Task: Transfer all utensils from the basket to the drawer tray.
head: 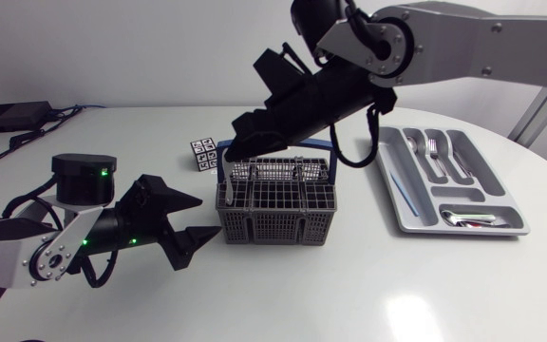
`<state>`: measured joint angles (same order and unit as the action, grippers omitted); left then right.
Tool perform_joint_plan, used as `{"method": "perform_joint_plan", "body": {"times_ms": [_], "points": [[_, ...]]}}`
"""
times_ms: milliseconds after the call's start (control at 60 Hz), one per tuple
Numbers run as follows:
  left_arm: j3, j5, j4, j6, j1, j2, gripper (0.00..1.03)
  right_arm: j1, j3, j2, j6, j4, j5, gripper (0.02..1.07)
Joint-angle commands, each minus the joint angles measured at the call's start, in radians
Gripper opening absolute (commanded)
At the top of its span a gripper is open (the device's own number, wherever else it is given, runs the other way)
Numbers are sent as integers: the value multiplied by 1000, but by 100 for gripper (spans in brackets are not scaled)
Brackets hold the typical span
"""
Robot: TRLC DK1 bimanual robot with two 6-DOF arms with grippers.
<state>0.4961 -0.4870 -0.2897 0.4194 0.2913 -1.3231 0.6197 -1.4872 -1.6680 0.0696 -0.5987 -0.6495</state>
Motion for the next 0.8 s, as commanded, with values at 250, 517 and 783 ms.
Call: {"method": "perform_joint_plan", "body": {"times_ms": [250, 517, 783], "points": [[-34, -7, 27, 1, 0, 42, 90, -121, -7, 172, -24, -164, -29, 8], [-25, -7, 61, 1, -7, 65, 90, -333, 67, 294, -194, -389, 185, 8], [-14, -5, 92, 1, -3, 79, 90, -592, 243, 341, -346, -408, 435, 8]]}}
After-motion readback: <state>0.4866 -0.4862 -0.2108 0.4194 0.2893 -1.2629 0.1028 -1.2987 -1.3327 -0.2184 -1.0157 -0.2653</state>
